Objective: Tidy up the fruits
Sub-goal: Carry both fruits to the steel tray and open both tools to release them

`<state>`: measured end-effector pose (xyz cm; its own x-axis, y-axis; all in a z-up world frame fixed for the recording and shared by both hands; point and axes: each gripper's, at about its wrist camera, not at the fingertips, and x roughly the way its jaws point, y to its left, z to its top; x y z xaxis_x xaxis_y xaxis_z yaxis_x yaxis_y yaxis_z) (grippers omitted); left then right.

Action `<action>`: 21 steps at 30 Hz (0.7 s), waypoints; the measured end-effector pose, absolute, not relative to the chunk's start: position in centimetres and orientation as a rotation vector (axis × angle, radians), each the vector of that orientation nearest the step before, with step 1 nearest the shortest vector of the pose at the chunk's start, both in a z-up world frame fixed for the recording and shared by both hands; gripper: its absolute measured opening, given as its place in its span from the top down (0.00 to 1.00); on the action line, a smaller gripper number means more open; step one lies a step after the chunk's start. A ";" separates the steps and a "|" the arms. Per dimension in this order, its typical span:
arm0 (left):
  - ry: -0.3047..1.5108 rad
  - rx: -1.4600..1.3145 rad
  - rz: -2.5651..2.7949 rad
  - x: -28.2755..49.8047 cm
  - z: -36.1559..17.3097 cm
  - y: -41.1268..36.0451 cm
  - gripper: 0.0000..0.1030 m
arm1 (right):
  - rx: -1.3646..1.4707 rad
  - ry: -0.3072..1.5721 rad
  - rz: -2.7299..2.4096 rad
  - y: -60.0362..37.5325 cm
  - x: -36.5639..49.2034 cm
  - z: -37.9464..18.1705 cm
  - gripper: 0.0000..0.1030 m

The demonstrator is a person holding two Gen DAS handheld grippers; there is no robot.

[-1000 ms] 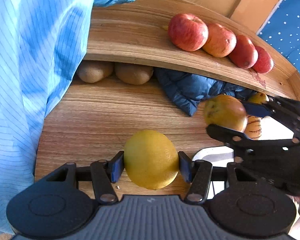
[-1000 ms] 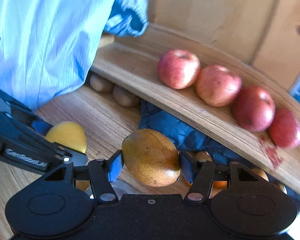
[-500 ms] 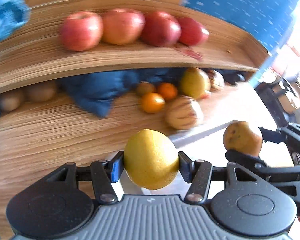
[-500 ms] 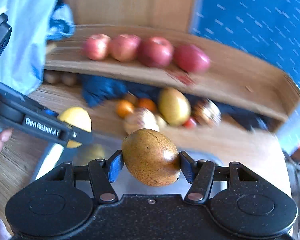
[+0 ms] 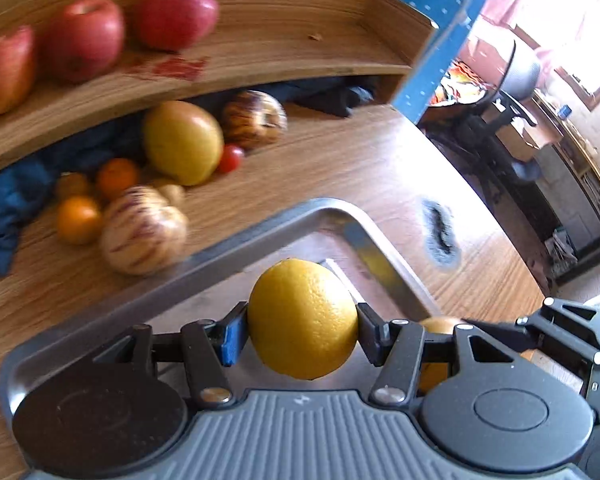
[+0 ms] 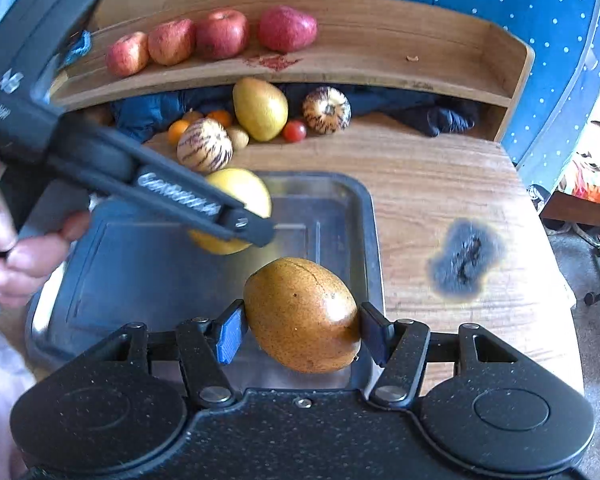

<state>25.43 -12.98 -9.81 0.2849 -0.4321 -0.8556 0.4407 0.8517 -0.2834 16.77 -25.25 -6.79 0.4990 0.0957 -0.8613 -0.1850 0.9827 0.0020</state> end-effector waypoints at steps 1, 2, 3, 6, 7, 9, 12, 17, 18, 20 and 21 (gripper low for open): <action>1.143 0.012 -0.589 25.4 -9.9 -13.5 0.41 | -0.099 1.040 0.176 -25.4 16.7 -6.8 0.40; 1.146 0.014 -0.592 25.4 -10.0 -13.9 0.41 | -0.103 1.044 0.180 -25.6 16.6 -6.9 0.40; 1.149 0.016 -0.595 25.4 -10.0 -14.4 0.41 | -0.107 1.049 0.185 -25.8 16.4 -7.0 0.40; 1.162 0.029 -0.592 25.4 -10.5 -15.5 0.41 | -0.129 1.064 0.200 -25.9 16.4 -7.5 0.40; 1.168 0.033 -0.590 25.3 -10.7 -15.7 0.41 | -0.135 1.068 0.205 -25.8 16.4 -7.6 0.40; 1.180 0.035 -0.587 25.3 -11.0 -15.9 0.41 | -0.147 1.077 0.217 -25.8 16.4 -7.8 0.40; 1.189 0.037 -0.582 25.4 -11.4 -16.3 0.41 | -0.152 1.086 0.231 -25.7 16.4 -8.2 0.40; 1.195 0.032 -0.594 25.4 -11.4 -16.1 0.41 | -0.151 1.081 0.225 -25.7 16.6 -8.3 0.40; 1.198 0.033 -0.595 25.4 -11.3 -16.0 0.40 | -0.149 1.081 0.221 -25.7 16.7 -8.3 0.39; 1.198 0.038 -0.590 25.4 -11.3 -15.9 0.32 | -0.146 1.081 0.211 -25.6 16.6 -8.3 0.39; 1.196 0.037 -0.589 25.3 -11.2 -15.7 0.30 | -0.145 1.081 0.207 -25.5 16.7 -8.3 0.38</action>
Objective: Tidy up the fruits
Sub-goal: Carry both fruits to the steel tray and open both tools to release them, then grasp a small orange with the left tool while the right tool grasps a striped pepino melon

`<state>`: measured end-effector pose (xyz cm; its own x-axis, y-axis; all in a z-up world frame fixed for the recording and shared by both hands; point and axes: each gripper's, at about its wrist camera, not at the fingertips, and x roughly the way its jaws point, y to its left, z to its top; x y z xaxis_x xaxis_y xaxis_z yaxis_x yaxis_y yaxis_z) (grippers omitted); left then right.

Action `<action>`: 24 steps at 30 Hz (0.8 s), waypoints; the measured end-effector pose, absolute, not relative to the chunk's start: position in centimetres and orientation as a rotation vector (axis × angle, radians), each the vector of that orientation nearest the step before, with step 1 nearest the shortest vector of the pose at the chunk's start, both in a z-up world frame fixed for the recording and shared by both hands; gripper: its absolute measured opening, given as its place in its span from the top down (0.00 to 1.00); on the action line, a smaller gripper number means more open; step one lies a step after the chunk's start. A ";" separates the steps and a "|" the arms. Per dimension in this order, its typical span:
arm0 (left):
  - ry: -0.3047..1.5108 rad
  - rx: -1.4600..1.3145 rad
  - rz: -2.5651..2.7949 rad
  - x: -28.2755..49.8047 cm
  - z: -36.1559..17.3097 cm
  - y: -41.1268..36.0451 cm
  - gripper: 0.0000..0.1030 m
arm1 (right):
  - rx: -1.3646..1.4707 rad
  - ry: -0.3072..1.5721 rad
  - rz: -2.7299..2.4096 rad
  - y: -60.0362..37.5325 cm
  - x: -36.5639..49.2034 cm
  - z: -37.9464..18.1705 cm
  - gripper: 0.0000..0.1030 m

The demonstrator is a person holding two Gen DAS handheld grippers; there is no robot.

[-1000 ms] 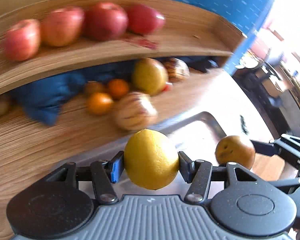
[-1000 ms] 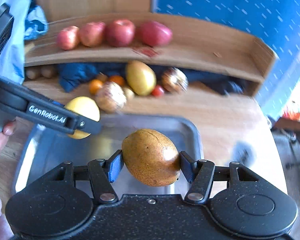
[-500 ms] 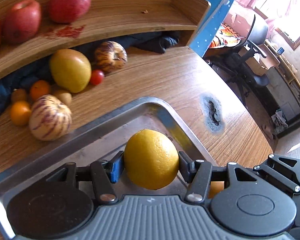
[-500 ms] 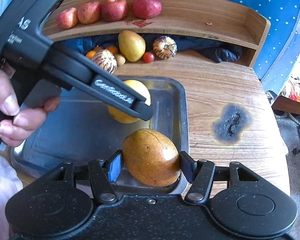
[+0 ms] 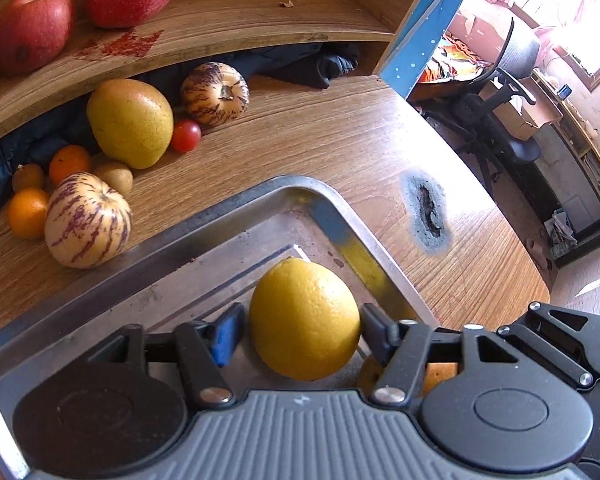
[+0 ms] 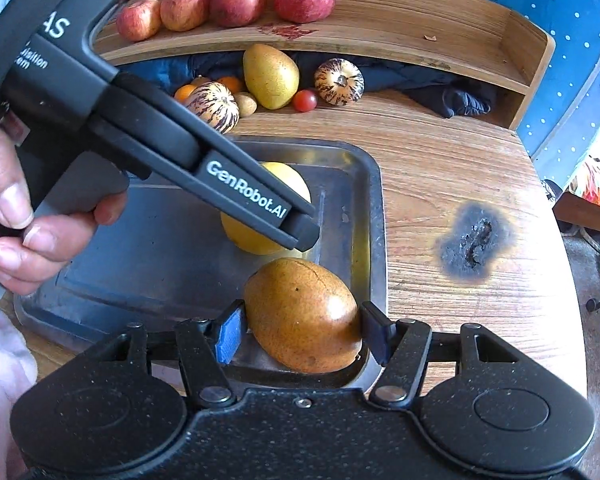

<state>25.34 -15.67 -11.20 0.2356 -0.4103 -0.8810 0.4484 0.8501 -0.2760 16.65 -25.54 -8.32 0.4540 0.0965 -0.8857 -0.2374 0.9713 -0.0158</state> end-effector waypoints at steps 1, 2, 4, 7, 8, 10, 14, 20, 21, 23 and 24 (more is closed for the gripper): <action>1.196 0.034 -0.589 25.3 -11.1 -15.5 0.28 | -0.143 1.084 0.202 -25.5 16.7 -8.4 0.38; 1.196 0.030 -0.590 25.3 -10.9 -15.2 0.27 | -0.138 1.090 0.196 -25.4 16.6 -8.4 0.38; 1.191 0.021 -0.594 25.1 -10.5 -14.4 0.24 | -0.129 1.098 0.181 -25.4 16.6 -8.5 0.33; 1.182 0.034 -0.591 24.8 -9.7 -13.1 0.18 | -0.115 1.102 0.156 -25.0 16.2 -8.3 0.18; 1.177 0.045 -0.587 24.6 -9.4 -12.6 0.16 | -0.109 1.100 0.153 -24.9 16.0 -8.2 0.16; 1.165 0.070 -0.583 24.3 -8.7 -11.2 0.12 | -0.116 1.108 0.131 -24.4 15.7 -7.9 0.13; 1.142 0.094 -0.585 23.8 -7.5 -8.0 0.07 | -0.127 1.131 0.088 -23.1 15.0 -7.4 0.03; 1.147 0.155 -0.628 22.8 -6.9 -4.2 0.03 | -0.163 1.210 0.033 -20.3 14.2 -7.5 0.01; 1.155 0.171 -0.628 22.6 -7.0 -3.5 0.03 | -0.167 1.231 0.023 -19.9 14.0 -7.7 0.01; 1.173 0.197 -0.631 22.3 -7.3 -2.5 0.03 | -0.171 1.278 0.003 -19.0 13.7 -8.1 0.01; 1.183 0.211 -0.632 22.1 -7.4 -1.8 0.03 | -0.168 1.294 -0.003 -18.7 13.6 -8.3 0.01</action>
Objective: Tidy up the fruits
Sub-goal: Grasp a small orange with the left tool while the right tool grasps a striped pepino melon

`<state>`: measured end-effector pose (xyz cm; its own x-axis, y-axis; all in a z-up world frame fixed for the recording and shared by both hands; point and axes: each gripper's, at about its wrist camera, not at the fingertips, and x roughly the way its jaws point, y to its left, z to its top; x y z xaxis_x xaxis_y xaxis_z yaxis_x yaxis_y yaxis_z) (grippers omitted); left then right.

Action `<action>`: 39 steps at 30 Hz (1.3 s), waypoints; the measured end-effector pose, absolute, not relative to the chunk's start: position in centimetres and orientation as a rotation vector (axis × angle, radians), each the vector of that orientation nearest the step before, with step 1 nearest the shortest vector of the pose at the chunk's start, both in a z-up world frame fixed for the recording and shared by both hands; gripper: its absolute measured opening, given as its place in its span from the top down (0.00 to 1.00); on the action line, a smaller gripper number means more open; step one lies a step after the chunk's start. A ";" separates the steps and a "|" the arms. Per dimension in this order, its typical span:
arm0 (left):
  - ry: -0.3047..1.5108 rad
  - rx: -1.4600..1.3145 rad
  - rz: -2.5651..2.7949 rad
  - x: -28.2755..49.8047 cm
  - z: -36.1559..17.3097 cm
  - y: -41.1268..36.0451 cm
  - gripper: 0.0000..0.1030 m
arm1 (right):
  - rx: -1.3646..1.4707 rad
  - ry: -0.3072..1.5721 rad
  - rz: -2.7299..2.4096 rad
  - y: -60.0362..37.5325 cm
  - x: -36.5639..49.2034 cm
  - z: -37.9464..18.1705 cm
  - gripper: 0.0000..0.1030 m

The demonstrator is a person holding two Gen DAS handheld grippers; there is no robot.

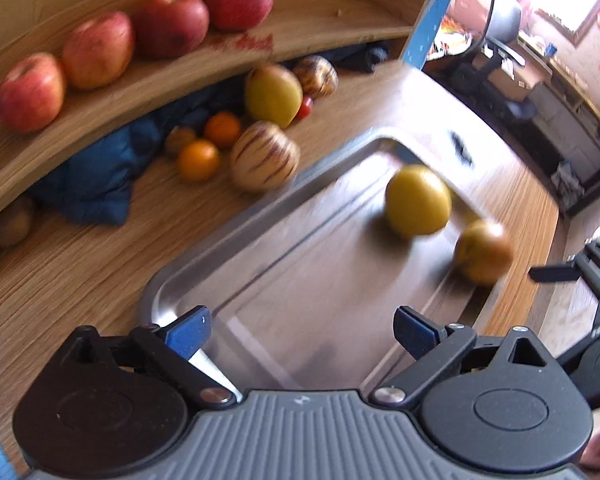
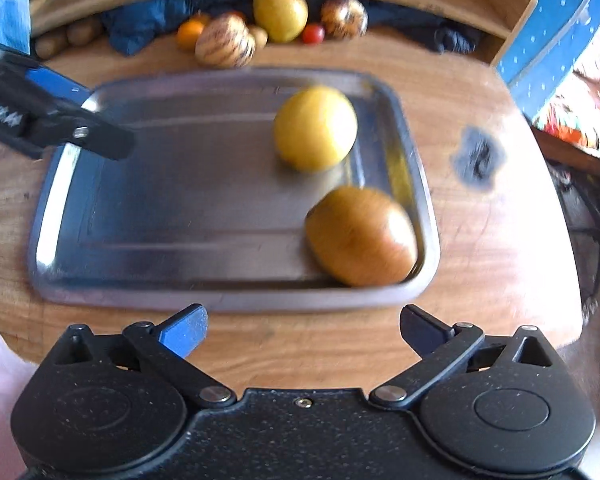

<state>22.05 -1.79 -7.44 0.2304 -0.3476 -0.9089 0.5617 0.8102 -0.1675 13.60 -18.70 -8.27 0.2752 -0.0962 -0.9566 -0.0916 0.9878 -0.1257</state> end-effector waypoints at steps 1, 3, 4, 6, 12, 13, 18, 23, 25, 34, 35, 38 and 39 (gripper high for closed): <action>1.188 0.222 -0.629 21.9 -7.5 -1.2 0.03 | -0.159 1.309 -0.007 -18.3 13.5 -8.4 0.01; 1.197 0.236 -0.621 21.5 -7.4 0.3 0.03 | -0.139 1.322 -0.008 -17.7 13.2 -8.5 0.01; 1.204 0.238 -0.615 21.3 -7.4 1.1 0.03 | -0.132 1.327 -0.005 -17.2 13.1 -8.5 0.01; 1.219 0.235 -0.605 21.2 -7.4 2.3 0.03 | -0.135 1.334 0.004 -16.3 13.0 -8.5 0.01; 1.248 0.203 -0.556 21.1 -7.7 5.3 0.03 | -0.195 1.329 0.069 -12.7 13.4 -7.7 0.01; 1.245 0.195 -0.549 21.1 -7.6 5.7 0.03 | -0.209 1.326 0.082 -12.2 13.6 -7.6 0.01; 1.216 0.152 -0.510 21.5 -7.4 7.1 0.01 | -0.287 1.289 0.130 -9.9 14.8 -6.5 0.01; 1.183 0.093 -0.461 22.3 -6.9 8.4 0.01 | -0.343 1.237 0.147 -8.8 16.2 -5.5 0.01; 1.169 0.062 -0.438 22.7 -6.8 8.8 0.01 | -0.361 1.216 0.151 -8.4 16.8 -5.2 0.01; 1.108 -0.056 -0.388 26.0 -6.4 8.9 0.01 | -0.487 0.971 0.099 -7.3 18.7 -4.3 0.01; 1.102 -0.069 -0.387 26.4 -6.3 8.7 0.01 | -0.491 0.951 0.099 -7.3 18.9 -4.2 0.01; 1.096 -0.113 -0.384 27.4 -6.1 8.0 0.01 | -0.500 0.910 0.096 -7.6 19.7 -4.0 0.01; 1.097 -0.128 -0.385 27.7 -6.2 7.6 0.01 | -0.500 0.904 0.093 -7.7 20.1 -4.0 0.01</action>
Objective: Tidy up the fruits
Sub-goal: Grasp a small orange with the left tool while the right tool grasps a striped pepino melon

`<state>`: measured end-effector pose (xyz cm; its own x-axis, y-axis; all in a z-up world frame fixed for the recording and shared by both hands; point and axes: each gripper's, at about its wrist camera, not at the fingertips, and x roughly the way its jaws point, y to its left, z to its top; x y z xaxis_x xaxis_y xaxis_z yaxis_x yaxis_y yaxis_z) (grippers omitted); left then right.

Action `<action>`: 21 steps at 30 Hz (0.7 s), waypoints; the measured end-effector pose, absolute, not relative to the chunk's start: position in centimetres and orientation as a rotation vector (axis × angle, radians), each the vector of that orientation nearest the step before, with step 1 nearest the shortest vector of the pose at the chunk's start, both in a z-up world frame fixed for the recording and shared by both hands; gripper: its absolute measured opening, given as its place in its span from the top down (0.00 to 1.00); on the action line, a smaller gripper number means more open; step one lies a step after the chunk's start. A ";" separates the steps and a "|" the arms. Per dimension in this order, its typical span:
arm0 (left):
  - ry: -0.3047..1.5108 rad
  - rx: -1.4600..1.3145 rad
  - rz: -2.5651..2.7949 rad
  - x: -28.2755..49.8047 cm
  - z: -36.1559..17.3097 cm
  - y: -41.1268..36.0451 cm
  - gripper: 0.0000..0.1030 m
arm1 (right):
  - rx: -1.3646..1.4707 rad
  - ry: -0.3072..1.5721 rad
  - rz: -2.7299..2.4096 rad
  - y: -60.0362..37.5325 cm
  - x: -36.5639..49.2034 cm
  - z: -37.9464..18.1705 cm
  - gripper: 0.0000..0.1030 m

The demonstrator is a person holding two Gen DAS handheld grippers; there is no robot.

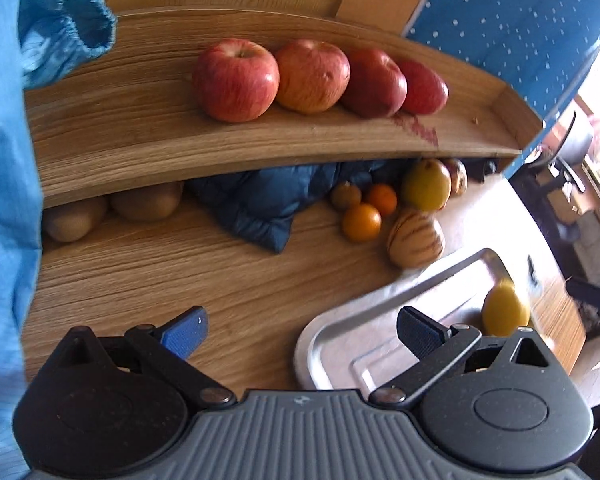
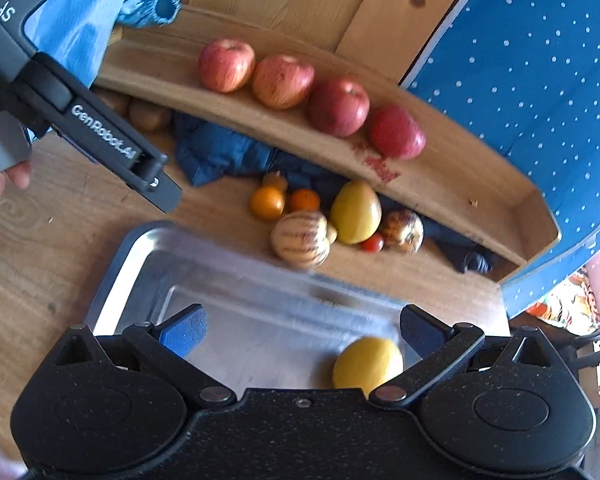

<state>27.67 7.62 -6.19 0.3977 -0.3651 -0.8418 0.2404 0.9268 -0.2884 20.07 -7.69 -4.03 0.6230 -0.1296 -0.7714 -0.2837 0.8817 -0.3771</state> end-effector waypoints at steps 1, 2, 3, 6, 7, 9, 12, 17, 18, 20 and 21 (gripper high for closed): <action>1.099 -0.142 -0.385 28.0 -6.2 7.3 0.01 | -0.497 0.898 0.089 -7.8 20.5 -4.1 0.01; 1.100 -0.155 -0.385 28.3 -6.3 6.9 0.01 | -0.491 0.894 0.085 -8.0 21.0 -4.2 0.01; 1.101 -0.162 -0.385 28.6 -6.3 6.5 0.01 | -0.481 0.891 0.081 -8.2 21.5 -4.3 0.01; 1.105 -0.176 -0.394 29.5 -6.7 5.2 0.01 | -0.438 0.897 0.065 -8.8 22.6 -4.5 0.01; 1.107 -0.180 -0.403 29.8 -6.8 4.8 0.01 | -0.420 0.897 0.061 -9.0 22.9 -4.5 0.01; 1.116 -0.186 -0.401 30.3 -7.2 4.2 0.01 | -0.400 0.906 0.063 -9.4 23.3 -4.6 0.01; 1.128 -0.189 -0.398 31.2 -7.9 3.2 0.01 | -0.394 0.904 0.079 -10.1 23.5 -4.9 0.01; 1.143 -0.209 -0.362 32.5 -8.8 1.9 0.02 | -0.344 0.921 0.099 -11.3 24.8 -5.8 0.01; 1.143 -0.222 -0.348 32.7 -8.9 1.8 0.02 | -0.331 0.925 0.100 -11.5 25.1 -6.1 0.01; 1.148 -0.256 -0.319 33.1 -9.1 1.8 0.05 | -0.311 0.927 0.104 -11.9 25.9 -6.5 0.01; 1.152 -0.273 -0.306 33.3 -9.3 1.8 0.06 | -0.295 0.923 0.108 -12.1 26.2 -6.7 0.02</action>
<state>33.32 1.76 -9.29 0.3734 -0.3744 -0.8488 0.0967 0.9257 -0.3657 26.19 -12.07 -6.68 0.6010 -0.0342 -0.7985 -0.2176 0.9543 -0.2046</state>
